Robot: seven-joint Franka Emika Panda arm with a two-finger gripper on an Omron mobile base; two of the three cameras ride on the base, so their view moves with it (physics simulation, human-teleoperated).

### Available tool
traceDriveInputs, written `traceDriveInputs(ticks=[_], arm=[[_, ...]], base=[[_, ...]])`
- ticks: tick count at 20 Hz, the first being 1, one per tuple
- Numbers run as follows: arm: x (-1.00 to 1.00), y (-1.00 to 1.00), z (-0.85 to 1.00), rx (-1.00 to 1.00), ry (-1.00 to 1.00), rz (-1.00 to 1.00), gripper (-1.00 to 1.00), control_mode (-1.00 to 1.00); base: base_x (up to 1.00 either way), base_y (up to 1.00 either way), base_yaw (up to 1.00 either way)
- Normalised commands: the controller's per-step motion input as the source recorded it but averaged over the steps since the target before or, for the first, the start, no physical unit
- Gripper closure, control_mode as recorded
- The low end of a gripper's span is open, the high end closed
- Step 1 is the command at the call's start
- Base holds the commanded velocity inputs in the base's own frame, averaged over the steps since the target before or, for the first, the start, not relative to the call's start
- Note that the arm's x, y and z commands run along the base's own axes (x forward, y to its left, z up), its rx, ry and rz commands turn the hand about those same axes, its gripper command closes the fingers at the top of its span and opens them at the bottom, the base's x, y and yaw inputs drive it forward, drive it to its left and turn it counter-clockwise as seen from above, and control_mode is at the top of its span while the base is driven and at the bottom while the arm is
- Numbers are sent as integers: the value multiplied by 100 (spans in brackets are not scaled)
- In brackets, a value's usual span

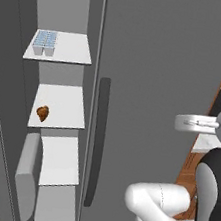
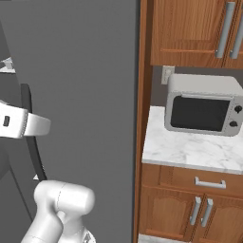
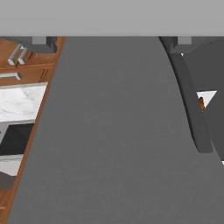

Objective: Open the freezer door, pick up the ice cube tray from the freezer, and place it on the dining counter.

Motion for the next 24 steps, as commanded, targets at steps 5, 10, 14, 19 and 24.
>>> traceDriveInputs(ticks=[5, 10, 14, 19, 24], arm=[[-3, 0, 0, 0, 1, 0, -100, 100], [0, 0, 0, 0, 0, 0, -100, 100], [0, 0, 0, 0, 0, 0, -100, 100], [0, 0, 0, 0, 0, 0, -100, 100], [0, 0, 0, 0, 0, 0, -100, 100]], base=[[-23, 0, 0], [-69, 27, 0], [-24, 65, 7], [-12, 54, 17], [1, 39, 14]])
